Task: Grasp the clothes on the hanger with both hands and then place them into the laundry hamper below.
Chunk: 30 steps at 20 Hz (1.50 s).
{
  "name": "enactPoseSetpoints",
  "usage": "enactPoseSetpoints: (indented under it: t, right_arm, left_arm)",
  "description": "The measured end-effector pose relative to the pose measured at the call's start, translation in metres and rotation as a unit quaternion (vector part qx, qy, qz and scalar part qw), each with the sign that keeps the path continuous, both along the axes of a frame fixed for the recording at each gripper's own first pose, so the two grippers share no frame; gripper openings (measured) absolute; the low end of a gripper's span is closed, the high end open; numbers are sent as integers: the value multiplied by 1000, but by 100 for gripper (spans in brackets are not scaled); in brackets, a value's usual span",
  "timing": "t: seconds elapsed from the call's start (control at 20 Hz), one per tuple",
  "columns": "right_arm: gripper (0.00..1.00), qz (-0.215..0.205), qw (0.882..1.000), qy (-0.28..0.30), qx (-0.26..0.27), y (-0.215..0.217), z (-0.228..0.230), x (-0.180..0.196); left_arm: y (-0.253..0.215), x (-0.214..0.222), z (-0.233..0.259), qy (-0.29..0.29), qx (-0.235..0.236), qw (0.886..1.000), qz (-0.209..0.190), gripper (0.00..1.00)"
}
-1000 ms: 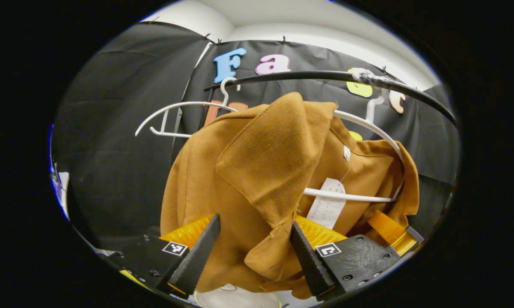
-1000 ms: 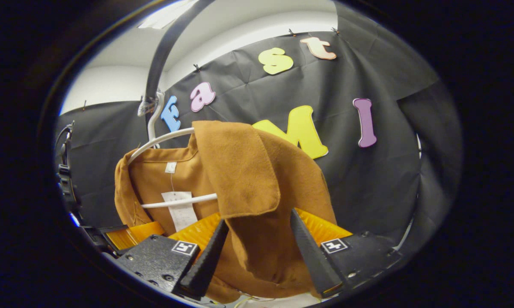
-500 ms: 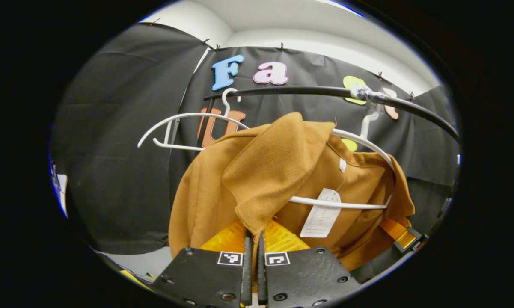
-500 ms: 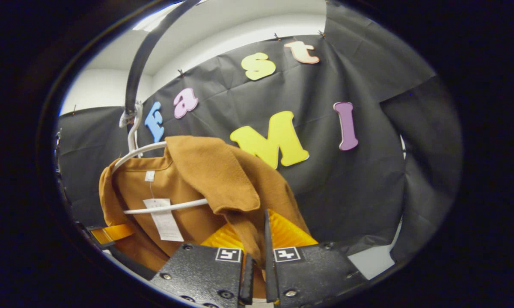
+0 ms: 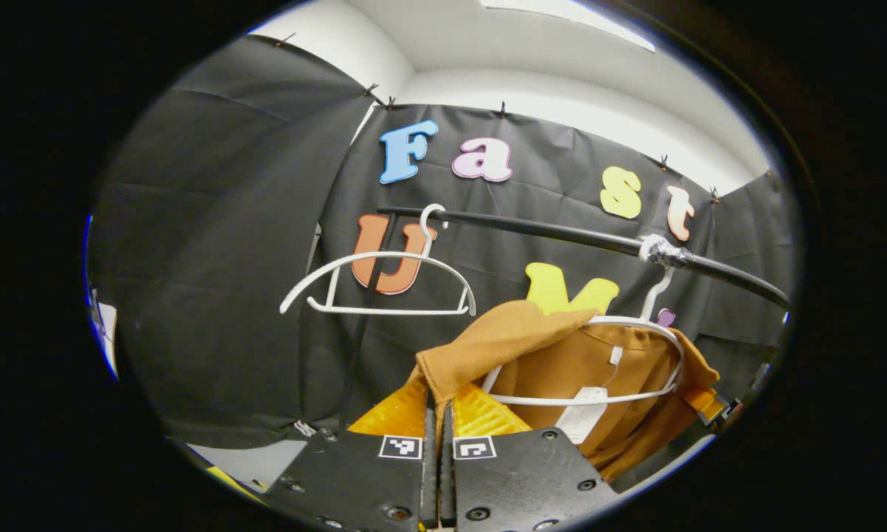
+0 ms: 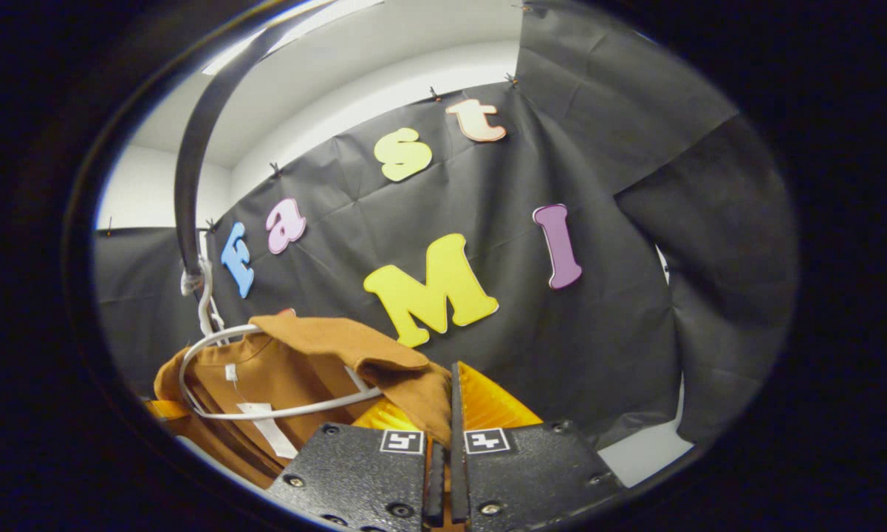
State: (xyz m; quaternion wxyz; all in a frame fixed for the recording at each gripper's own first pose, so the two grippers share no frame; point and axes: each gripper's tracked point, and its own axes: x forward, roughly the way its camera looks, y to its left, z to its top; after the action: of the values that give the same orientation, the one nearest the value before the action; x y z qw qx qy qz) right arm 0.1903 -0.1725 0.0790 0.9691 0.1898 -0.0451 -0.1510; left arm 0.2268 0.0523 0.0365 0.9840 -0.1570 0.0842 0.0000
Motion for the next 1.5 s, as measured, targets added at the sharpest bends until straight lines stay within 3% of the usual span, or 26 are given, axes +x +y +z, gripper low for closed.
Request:
enactPoseSetpoints:
  t: [0.1,0.15,0.3,0.35,0.4,0.65,0.8,1.15,1.5]
  right_arm:
    - [7,8,1000,-8,9,-1,4,-2]
    - [7,14,1000,-14,16,-3,8,1]
    - [7,34,998,-26,57,-12,12,15]
    - [7,45,996,-28,75,-13,13,17]
    - [7,54,994,-30,88,-14,12,21]
    - [7,72,990,1,124,-29,-12,42]
    - [6,81,984,18,160,-39,-30,47]
    - [7,98,981,52,159,-41,-60,39]
    - [7,89,980,113,139,-31,-109,15]
  left_arm:
    - [8,3,4,-1,-5,1000,-6,2]
    - [12,7,6,1,-7,1000,-6,7]
    - [14,20,7,1,-26,1000,-12,7]
    - [18,21,11,-2,-32,999,-13,2]
    - [24,25,12,-4,-34,999,-8,7]
    - [21,32,-15,33,-55,997,-30,2]
    - [15,37,-24,43,-98,993,-49,2]
    - [13,30,-61,83,-142,984,-66,2]
    - [15,-2,-97,121,-107,985,-63,2]
